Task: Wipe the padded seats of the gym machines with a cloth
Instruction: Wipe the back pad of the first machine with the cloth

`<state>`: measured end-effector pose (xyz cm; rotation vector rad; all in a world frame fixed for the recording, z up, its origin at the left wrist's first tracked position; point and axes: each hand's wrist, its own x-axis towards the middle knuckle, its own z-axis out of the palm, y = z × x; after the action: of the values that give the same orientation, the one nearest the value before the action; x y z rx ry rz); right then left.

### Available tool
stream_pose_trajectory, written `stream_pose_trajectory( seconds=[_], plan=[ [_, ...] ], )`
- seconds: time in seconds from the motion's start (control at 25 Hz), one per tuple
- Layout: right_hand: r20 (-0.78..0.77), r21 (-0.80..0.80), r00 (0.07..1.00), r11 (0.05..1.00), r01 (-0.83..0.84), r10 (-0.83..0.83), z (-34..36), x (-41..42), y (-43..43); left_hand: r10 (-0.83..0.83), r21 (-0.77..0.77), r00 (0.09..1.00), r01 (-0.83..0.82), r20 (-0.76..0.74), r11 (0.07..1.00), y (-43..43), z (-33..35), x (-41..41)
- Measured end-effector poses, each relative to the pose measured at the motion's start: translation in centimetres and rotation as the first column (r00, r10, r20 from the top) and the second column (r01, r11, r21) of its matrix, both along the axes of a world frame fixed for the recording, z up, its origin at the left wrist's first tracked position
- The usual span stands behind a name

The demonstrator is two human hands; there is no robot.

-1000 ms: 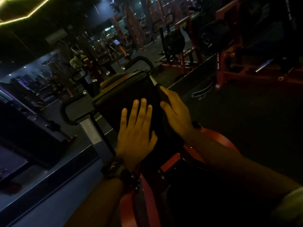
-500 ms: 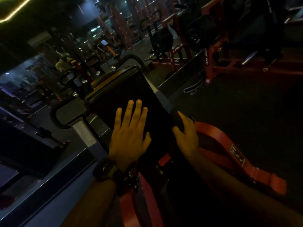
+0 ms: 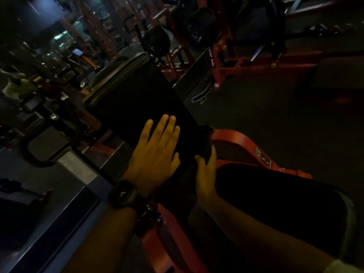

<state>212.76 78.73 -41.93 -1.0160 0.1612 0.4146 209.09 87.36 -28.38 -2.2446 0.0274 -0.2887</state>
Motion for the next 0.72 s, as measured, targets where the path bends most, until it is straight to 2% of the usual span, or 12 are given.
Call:
stream_pose_trajectory(
  seconds=[0.08,0.24,0.32,0.4,0.56,0.6,0.72],
  plan=[
    [0.001,0.056,0.999,0.998,0.039,-0.04,-0.5,-1.4,0.9,-0.012,0.021,1.0,0.012,-0.008,1.0,0.2,0.0,-0.2],
    [-0.136,-0.004,0.973,0.982,0.189,-0.188,0.6,3.3,1.8,-0.055,0.022,0.998,0.056,-0.034,0.998,0.7,0.2,-1.0],
    [-0.114,0.0,0.984,0.991,0.136,-0.135,1.1,-0.1,1.5,-0.059,0.019,0.998,0.06,-0.034,0.998,0.8,0.0,-1.2],
    [-0.063,0.079,0.994,0.993,0.089,-0.084,0.8,-2.0,1.2,-0.067,0.003,0.997,0.067,-0.028,0.998,0.8,-0.2,-1.2],
    [-0.159,0.023,0.975,0.986,0.163,-0.157,1.0,3.9,1.5,-0.086,-0.012,0.996,0.085,-0.039,0.996,1.0,-0.3,-1.5],
    [-0.156,0.034,0.972,0.982,0.185,-0.177,0.6,3.2,1.6,-0.079,-0.005,0.996,0.079,-0.042,0.997,1.0,-0.4,-1.5],
    [-0.063,0.113,0.992,0.987,0.117,-0.11,-0.2,-2.3,1.7,-0.06,-0.014,0.998,0.06,-0.036,0.998,0.9,-0.6,-1.4]
  ],
)
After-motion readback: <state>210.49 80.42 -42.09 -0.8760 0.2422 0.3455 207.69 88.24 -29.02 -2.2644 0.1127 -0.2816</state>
